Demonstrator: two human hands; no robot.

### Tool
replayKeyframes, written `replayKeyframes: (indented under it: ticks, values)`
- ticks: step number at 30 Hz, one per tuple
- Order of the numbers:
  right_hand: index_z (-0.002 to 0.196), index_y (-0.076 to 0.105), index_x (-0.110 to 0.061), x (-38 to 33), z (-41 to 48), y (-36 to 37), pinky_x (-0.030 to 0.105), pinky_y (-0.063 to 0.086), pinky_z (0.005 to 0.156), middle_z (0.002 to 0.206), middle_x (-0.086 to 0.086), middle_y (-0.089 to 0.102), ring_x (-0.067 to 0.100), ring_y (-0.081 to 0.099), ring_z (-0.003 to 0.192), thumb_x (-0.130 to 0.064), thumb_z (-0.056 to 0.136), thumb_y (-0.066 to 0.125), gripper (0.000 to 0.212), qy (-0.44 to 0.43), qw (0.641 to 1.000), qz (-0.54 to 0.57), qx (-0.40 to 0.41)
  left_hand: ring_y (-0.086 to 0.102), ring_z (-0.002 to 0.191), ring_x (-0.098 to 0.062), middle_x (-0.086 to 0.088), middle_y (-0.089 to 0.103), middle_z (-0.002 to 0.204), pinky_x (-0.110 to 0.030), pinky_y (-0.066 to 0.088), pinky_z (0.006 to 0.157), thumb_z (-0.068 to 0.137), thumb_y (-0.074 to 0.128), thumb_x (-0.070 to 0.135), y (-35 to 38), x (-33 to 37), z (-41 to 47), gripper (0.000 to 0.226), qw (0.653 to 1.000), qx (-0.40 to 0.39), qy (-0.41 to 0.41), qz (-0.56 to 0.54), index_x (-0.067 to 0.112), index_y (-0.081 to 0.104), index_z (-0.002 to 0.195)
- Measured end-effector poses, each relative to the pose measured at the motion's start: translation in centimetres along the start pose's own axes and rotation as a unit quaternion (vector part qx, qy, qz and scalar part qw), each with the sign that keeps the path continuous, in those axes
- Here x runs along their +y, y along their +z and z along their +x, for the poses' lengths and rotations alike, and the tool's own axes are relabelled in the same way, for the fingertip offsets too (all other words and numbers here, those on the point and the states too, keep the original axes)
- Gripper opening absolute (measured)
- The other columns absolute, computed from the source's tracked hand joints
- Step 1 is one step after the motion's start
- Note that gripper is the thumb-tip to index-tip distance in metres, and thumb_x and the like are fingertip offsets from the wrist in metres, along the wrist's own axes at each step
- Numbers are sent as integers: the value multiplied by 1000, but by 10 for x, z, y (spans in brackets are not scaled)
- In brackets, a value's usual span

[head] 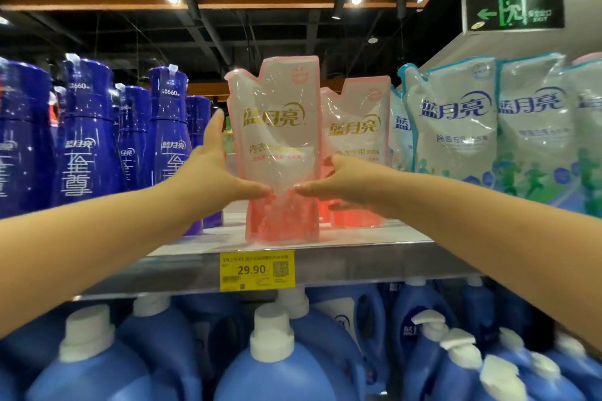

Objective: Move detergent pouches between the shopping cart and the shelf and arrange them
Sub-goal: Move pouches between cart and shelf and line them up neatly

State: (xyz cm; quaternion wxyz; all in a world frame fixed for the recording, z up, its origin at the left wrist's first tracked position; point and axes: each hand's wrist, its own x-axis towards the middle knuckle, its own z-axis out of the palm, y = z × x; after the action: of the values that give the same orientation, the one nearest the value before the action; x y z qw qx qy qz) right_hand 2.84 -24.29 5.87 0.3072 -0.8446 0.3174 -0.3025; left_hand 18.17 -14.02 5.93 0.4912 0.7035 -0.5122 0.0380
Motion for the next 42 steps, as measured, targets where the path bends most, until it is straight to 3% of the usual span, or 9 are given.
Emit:
replayKeyframes:
  ticks: [4, 10, 14, 19, 24, 31, 35, 38, 42]
  values:
    - [146, 25, -9, -5, -15, -17, 36, 48, 99, 140, 14, 45, 24, 52, 119, -32, 83, 68, 80, -18, 999, 34, 34, 33, 136, -31, -7, 26, 152, -52, 33, 108, 67, 80, 24, -5, 14, -16, 119, 1000, 19, 16, 9, 37, -8, 147]
    - [147, 23, -9, -2, -31, -19, 44, 41, 106, 145, 13, 40, 27, 47, 126, -34, 88, 62, 75, -22, 999, 19, 46, 33, 136, -31, -7, 26, 153, -50, 34, 107, 71, 77, 26, -3, 22, -43, 112, 999, 40, 0, 11, 33, -4, 148]
    - [146, 26, -10, -3, -64, -10, 42, 36, 110, 147, 10, 38, 25, 44, 129, -27, 92, 58, 65, -44, 996, 31, 71, 40, 130, -26, -6, 36, 147, -43, 42, 98, 76, 74, 28, -9, 26, -69, 96, 999, 45, 18, 12, 31, 11, 148]
    - [142, 33, -16, -18, -145, 3, 24, 40, 86, 136, 2, 49, 11, 48, 103, -28, 94, 55, 54, -81, 991, -25, 108, 45, 101, -11, -2, 49, 135, -19, 38, 69, 83, 66, 30, -26, 33, -115, 65, 996, 21, 79, 32, 28, 35, 140]
    - [132, 44, -19, -43, -225, 19, 22, 40, 77, 120, -2, 57, 10, 53, 99, -30, 93, 55, 43, -85, 980, -38, 174, 51, 95, -11, 3, 57, 120, -20, 37, 76, 84, 66, 28, -47, 35, -175, 54, 994, -15, 110, 13, 29, 46, 133]
    - [126, 49, -23, -63, -336, 24, 21, 37, 85, 109, -9, 54, 9, 53, 103, -30, 92, 55, 36, -48, 975, -88, 200, 58, 102, -12, 9, 59, 107, -27, 44, 90, 82, 67, 28, -65, 70, -271, 42, 978, -135, 157, -14, 33, 54, 123]
    - [119, 54, -22, -45, -410, 5, 29, 44, 89, 107, -7, 55, 13, 55, 103, -28, 91, 57, 29, -6, 966, -102, 239, 55, 109, -12, 7, 60, 113, -28, 41, 98, 84, 63, 32, -43, 107, -333, 40, 953, -181, 244, 13, 32, 55, 123]
    - [113, 59, -21, -18, -474, -22, 36, 46, 93, 106, -2, 62, 15, 59, 102, -27, 89, 59, 24, 53, 954, -110, 275, 55, 109, -9, 6, 60, 119, -18, 35, 88, 86, 59, 31, -10, 152, -385, 39, 931, -200, 304, 8, 30, 54, 125]
    - [108, 63, -19, 27, -594, -82, 30, 46, 85, 102, -4, 64, 12, 59, 98, -27, 91, 55, 20, 157, 932, -152, 290, 53, 103, -12, 6, 58, 124, -21, 33, 82, 90, 53, 36, 51, 232, -467, 39, 888, -279, 365, 9, 31, 51, 128]
